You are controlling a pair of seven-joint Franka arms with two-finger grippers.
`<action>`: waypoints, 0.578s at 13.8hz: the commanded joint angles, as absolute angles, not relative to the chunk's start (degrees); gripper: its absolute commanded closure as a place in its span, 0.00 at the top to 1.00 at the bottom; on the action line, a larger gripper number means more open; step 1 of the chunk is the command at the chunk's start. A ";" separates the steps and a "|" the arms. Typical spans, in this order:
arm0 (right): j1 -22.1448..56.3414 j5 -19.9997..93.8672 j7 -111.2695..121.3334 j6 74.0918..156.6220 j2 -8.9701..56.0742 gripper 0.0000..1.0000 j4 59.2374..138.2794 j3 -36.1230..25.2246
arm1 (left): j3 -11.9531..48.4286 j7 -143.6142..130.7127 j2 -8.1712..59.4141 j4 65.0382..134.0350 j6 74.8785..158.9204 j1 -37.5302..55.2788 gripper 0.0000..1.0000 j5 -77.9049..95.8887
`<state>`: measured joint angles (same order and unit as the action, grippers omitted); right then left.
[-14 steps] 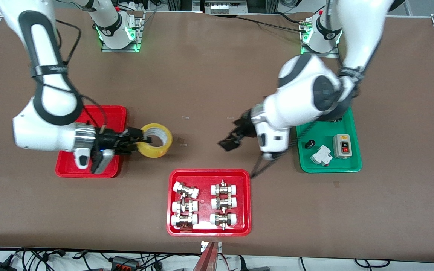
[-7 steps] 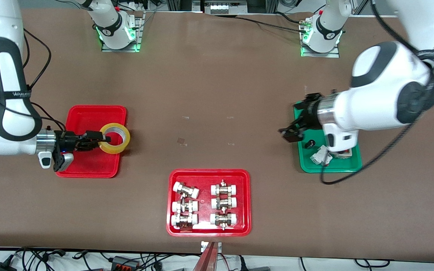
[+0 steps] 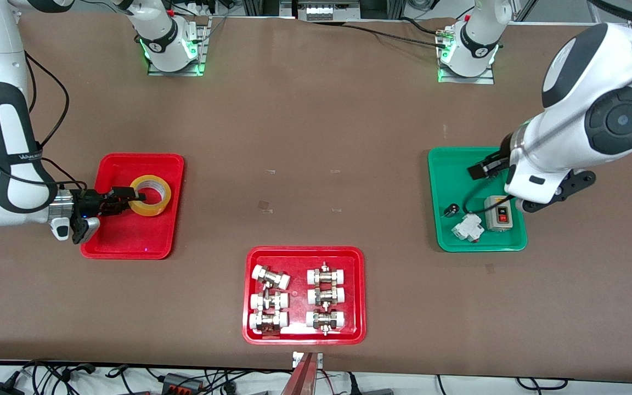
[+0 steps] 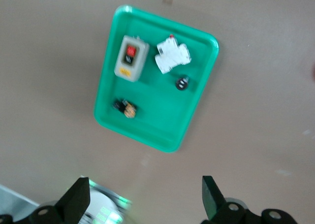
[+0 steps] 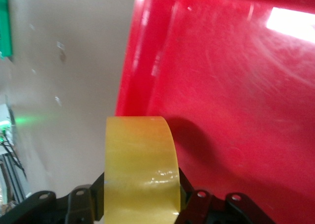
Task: Left arm passes tape to right arm into tray
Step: 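Lower the tape into the empty red tray while the left gripper withdraws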
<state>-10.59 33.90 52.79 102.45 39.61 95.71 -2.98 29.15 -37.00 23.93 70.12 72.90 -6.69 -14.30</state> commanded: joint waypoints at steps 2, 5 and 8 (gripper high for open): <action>-10.11 27.88 53.79 107.30 39.37 1.00 95.97 -2.11 | 29.53 -22.70 21.71 73.38 75.30 -8.95 1.00 -18.02; -8.27 21.82 54.05 111.17 38.76 1.00 95.98 -2.02 | 29.80 -21.53 15.67 82.58 82.33 -11.07 1.00 -17.14; -6.51 18.03 53.97 112.85 37.27 1.00 95.89 -2.11 | 29.88 -21.36 12.83 86.14 85.51 -14.41 1.00 -14.33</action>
<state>-7.71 20.33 53.12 112.02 39.24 95.34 -2.04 29.32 -23.16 17.69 80.75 82.80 -11.53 -16.28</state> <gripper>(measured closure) 0.009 0.000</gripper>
